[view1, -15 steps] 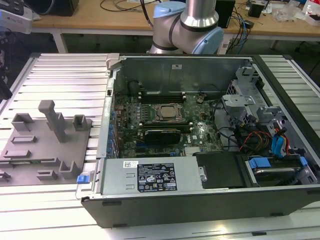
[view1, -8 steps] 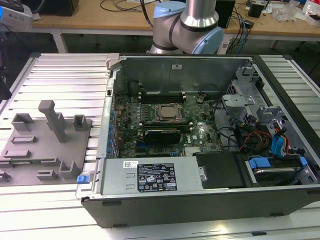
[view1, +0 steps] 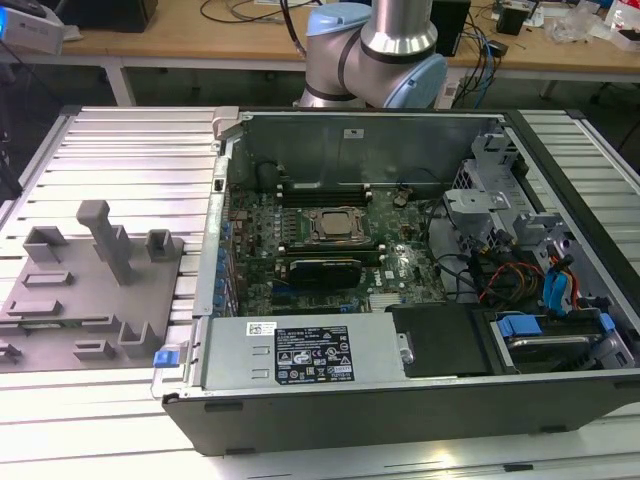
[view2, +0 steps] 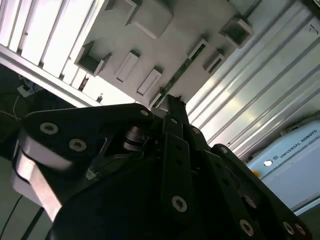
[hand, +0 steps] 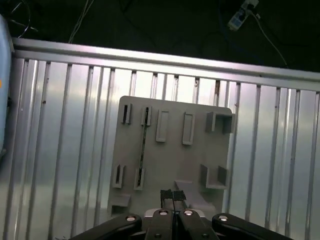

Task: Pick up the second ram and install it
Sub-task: 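Pick up the second ram and move it above second insertion slot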

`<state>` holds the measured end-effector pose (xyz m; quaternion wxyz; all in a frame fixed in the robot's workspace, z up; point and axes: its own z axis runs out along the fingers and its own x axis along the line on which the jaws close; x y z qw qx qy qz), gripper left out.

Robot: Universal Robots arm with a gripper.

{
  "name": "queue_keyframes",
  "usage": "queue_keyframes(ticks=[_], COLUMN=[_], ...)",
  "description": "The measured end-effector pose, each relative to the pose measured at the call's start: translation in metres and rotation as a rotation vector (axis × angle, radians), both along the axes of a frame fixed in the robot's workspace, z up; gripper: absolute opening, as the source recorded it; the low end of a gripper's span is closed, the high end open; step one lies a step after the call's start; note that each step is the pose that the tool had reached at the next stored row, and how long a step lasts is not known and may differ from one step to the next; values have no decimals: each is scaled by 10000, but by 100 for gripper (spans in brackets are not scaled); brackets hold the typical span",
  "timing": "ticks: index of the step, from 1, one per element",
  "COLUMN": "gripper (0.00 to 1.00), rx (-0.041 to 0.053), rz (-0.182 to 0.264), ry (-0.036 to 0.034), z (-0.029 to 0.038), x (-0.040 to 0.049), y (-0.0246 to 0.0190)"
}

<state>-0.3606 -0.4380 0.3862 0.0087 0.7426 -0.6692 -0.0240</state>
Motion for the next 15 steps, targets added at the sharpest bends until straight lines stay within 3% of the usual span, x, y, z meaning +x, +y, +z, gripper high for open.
queue_keyframes(ticks=[15], gripper=[11], rx=[1], rz=[-3252], ry=[-1], z=[-24], x=[0], y=[0])
